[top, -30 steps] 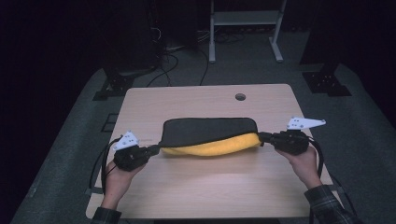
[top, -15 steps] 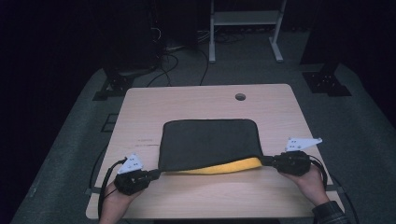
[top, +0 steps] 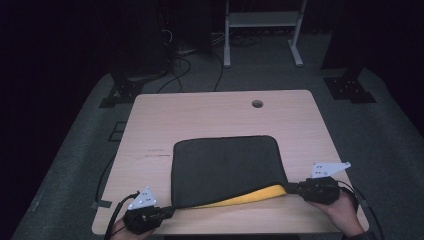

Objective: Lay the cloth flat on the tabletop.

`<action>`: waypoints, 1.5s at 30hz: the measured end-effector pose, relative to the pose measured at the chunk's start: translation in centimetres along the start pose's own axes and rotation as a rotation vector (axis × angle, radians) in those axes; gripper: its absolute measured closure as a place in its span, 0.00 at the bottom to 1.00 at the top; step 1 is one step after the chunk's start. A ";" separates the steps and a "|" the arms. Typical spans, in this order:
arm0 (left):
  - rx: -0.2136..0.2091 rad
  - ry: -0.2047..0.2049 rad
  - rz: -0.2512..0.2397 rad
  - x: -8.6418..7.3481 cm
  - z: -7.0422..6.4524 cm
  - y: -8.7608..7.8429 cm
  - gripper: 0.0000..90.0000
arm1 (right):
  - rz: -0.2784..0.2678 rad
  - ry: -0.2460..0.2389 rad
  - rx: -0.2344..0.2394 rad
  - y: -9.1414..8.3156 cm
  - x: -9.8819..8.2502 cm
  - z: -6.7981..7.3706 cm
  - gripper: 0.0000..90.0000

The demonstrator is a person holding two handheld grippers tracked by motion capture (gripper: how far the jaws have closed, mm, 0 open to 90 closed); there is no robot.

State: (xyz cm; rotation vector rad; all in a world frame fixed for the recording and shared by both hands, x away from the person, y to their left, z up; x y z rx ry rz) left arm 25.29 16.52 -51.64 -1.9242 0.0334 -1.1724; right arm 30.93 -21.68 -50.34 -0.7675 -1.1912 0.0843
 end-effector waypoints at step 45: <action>0.286 -0.067 -0.034 6.0 11.9 5.5 0.02 | 0.116 0.262 -0.496 1.4 -2.5 -13.4 0.01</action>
Point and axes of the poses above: each handheld gripper's, and its own axes: y roughly forward along the jaws, x roughly out of its top, z roughly to its left, the point moved 10 cm from there along y, roughly forward along the jaws, and after that the axes turned 3 degrees about -y, right-handed, at the moved point
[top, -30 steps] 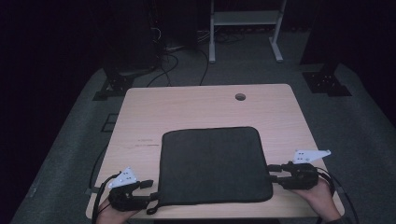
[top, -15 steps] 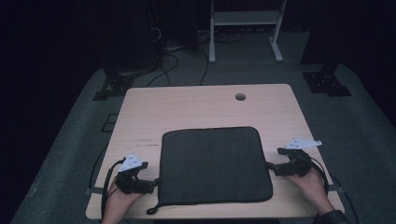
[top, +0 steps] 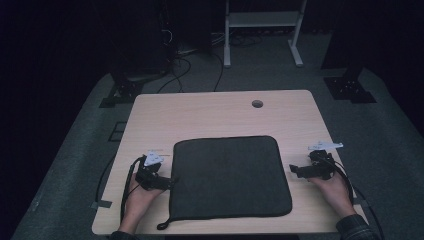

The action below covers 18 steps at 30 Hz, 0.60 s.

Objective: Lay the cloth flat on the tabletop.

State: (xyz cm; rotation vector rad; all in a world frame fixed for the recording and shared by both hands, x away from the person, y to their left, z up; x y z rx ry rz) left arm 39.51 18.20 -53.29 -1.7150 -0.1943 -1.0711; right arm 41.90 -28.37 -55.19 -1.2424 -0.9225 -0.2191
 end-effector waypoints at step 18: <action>0.084 -0.031 0.068 -0.2 1.8 2.0 0.05 | -0.012 -0.009 -0.066 -0.2 -1.1 -1.9 0.00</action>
Point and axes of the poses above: each handheld gripper's, and its own axes: y roughly forward along the jaws, x roughly out of its top, z roughly to its left, the point moved 10 cm from there along y, roughly forward along the jaws, and after that the axes turned 3 degrees about -y, right-handed, at the moved point
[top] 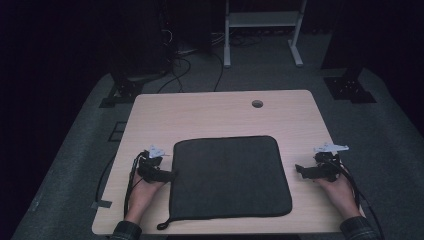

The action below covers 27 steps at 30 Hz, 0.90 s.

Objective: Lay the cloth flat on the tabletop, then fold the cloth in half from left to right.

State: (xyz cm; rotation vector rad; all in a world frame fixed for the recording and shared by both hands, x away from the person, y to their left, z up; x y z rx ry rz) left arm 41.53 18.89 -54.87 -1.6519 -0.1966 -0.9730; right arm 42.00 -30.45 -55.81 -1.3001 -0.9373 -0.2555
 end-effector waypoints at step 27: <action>-0.130 -0.019 -0.050 0.1 -2.4 -0.9 0.95 | -0.001 -0.016 0.016 -0.1 0.0 0.3 0.00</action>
Point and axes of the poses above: each handheld gripper's, and its own axes: y roughly forward along the jaws, x roughly out of its top, z roughly to its left, the point moved 10 cm from there along y, roughly forward along the jaws, and after that the axes turned 3 degrees about -y, right-handed, at the moved point
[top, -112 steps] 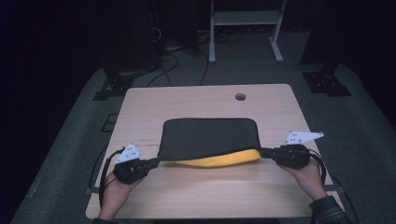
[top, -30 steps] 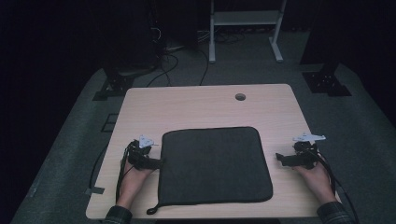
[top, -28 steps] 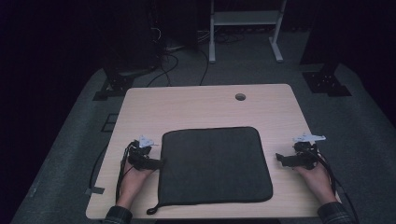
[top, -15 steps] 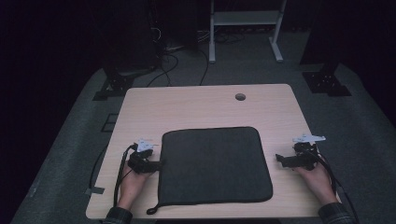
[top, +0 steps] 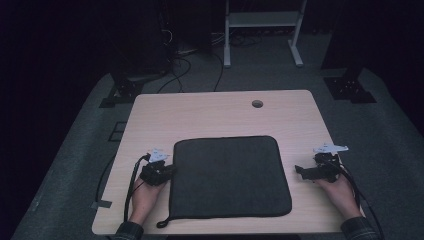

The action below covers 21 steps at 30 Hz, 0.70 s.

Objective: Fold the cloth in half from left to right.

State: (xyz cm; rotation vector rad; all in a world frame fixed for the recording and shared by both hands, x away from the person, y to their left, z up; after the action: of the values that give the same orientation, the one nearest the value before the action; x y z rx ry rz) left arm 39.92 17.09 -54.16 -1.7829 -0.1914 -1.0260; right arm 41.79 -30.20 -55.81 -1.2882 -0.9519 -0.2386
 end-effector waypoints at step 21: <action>-0.004 -0.009 -0.024 0.9 1.6 -1.4 0.97 | -0.002 -0.011 0.012 0.0 0.0 0.3 0.00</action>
State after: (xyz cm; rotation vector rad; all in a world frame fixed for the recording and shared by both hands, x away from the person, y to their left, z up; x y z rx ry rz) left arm 40.59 18.73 -52.75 -1.7927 -0.2167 -1.0364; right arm 41.64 -29.97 -55.81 -1.2791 -0.9626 -0.2268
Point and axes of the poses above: each handheld gripper's, and its own axes: y roughly forward along the jaws, x roughly out of its top, z roughly to its left, the point moved 10 cm from there along y, roughly forward along the jaws, and after that the axes turned 3 degrees about -y, right-handed, at the moved point
